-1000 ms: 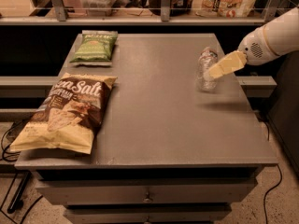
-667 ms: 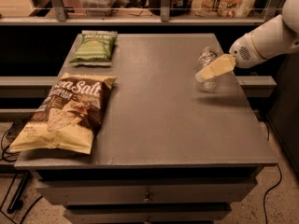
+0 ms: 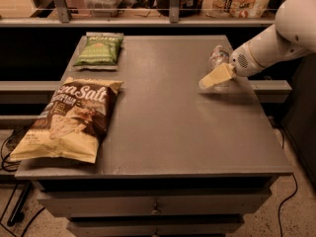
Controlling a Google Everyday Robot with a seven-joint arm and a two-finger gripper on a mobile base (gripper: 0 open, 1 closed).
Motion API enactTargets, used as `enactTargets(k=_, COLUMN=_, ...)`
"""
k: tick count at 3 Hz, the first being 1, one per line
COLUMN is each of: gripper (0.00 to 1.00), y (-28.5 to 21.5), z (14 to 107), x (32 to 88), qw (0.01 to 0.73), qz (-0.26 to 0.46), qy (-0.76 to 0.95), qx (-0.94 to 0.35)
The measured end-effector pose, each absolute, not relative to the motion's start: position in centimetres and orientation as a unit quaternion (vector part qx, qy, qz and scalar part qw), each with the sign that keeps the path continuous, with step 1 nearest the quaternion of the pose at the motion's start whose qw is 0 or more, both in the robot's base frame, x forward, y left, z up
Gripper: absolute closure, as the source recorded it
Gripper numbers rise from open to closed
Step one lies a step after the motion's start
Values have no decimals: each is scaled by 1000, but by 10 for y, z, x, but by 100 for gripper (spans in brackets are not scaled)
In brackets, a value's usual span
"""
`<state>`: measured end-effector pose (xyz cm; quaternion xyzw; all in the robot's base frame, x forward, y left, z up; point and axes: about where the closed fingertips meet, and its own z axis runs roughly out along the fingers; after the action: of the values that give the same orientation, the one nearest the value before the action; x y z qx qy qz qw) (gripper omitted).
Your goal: Move water bottle near green jalapeno chip bag
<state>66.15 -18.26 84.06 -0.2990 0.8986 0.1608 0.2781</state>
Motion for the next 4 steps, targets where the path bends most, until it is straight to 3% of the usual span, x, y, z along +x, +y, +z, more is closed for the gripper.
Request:
enactTargets(k=3, gripper=96, y=-153, z=868, x=670, qw=265, qz=90, qy=885, qx=-372)
enactTargets(k=4, gripper=100, y=-119, z=899, x=672, qw=270, qz=67, qy=848, qx=-450)
